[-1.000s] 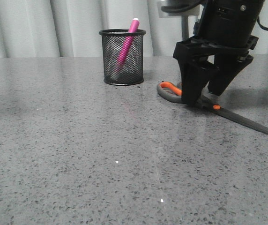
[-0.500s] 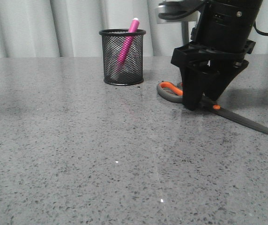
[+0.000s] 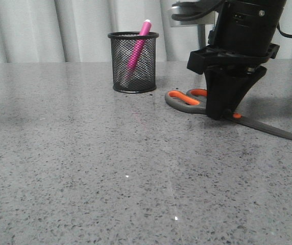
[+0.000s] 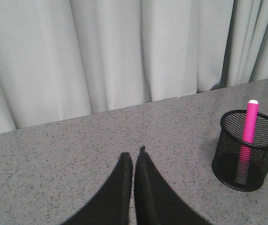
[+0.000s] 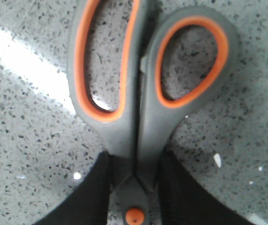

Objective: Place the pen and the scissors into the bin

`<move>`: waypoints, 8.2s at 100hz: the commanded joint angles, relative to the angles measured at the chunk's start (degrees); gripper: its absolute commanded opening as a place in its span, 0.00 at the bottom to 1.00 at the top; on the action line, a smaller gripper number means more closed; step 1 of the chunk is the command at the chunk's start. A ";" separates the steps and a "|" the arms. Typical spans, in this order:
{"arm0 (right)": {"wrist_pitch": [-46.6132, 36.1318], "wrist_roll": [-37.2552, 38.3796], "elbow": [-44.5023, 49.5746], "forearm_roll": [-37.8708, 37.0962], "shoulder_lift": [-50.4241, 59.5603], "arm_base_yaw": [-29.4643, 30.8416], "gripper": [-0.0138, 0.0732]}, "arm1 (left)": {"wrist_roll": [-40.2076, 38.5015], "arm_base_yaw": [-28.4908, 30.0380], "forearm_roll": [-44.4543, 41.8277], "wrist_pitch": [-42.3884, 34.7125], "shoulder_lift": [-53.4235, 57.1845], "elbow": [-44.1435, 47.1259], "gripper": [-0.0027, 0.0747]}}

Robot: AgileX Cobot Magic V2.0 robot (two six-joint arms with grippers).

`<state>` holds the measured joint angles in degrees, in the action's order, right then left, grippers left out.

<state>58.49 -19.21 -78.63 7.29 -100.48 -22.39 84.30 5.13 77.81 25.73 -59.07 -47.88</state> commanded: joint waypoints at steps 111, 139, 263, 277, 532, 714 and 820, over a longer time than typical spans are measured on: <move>-91.56 0.02 2.25 11.94 2.87 -8.96 0.07 | -0.74 0.22 3.60 -0.27 1.05 -1.53 0.01; -90.32 0.02 2.25 11.94 -1.65 -8.96 0.07 | -0.74 0.22 3.60 -0.27 1.05 -1.53 0.01; -86.91 2.12 6.10 12.04 -3.66 -9.25 0.07 | -0.74 0.22 3.60 0.20 1.05 -1.53 0.01; -86.68 2.12 6.10 12.04 -3.89 -9.25 0.07 | -0.74 0.22 3.60 0.30 1.05 -1.53 0.01; -88.25 -8.03 73.44 19.75 82.38 9.03 0.08 | 19.95 0.22 28.20 -14.28 54.20 39.56 0.01; -88.25 -8.03 73.44 19.75 82.38 9.03 0.08 | -79.10 -6.21 -75.18 -27.56 61.44 50.59 0.01; -88.32 -8.03 73.44 19.75 82.38 9.03 0.08 | -79.10 -5.50 -73.37 -26.82 61.21 50.49 0.01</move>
<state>-26.35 -26.78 -3.65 27.85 -17.76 -13.73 5.61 -0.55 3.92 2.77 0.21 0.11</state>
